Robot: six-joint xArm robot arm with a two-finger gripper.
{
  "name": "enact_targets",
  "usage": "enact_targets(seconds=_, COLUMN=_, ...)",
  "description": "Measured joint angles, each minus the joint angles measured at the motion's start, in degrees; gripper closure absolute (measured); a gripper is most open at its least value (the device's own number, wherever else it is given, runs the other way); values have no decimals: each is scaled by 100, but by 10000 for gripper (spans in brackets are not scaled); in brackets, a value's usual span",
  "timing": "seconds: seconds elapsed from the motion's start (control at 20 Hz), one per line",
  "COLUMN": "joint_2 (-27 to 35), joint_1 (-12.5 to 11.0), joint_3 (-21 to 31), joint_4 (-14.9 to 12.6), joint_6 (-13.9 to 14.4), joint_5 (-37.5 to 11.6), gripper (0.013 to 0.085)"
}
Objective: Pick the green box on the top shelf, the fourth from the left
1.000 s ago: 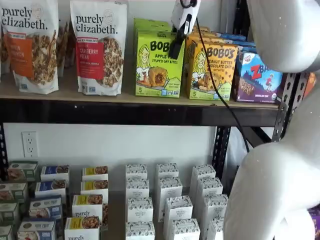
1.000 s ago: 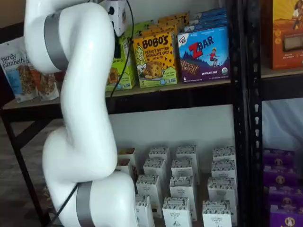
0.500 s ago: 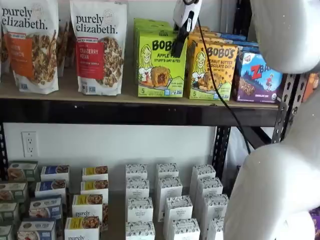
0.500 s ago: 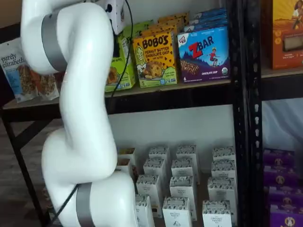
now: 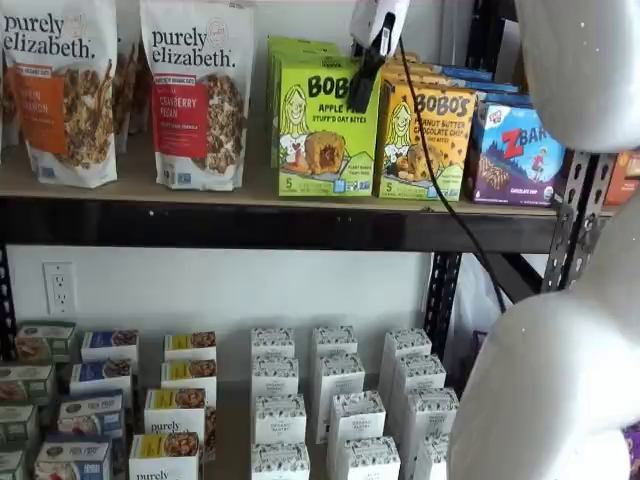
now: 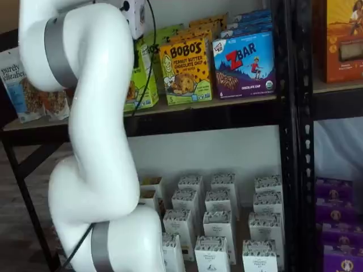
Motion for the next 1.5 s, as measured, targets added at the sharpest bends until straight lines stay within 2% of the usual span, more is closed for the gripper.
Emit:
enact_targets(seconds=0.25, joint_2=-171, joint_1=14, joint_3=63, joint_4=-5, joint_6=37, joint_5=214, gripper=690)
enact_targets(seconds=0.65, joint_2=-558, joint_1=-104, joint_3=377, joint_4=67, joint_6=-40, joint_5=477, gripper=690)
enact_targets(seconds=1.0, joint_2=-992, joint_1=-326, joint_3=722, joint_4=305, joint_6=-178, joint_5=622, gripper=690)
enact_targets(seconds=1.5, joint_2=-1415, joint_1=-672, joint_3=1050, joint_4=404, joint_6=-460, joint_5=765, gripper=690)
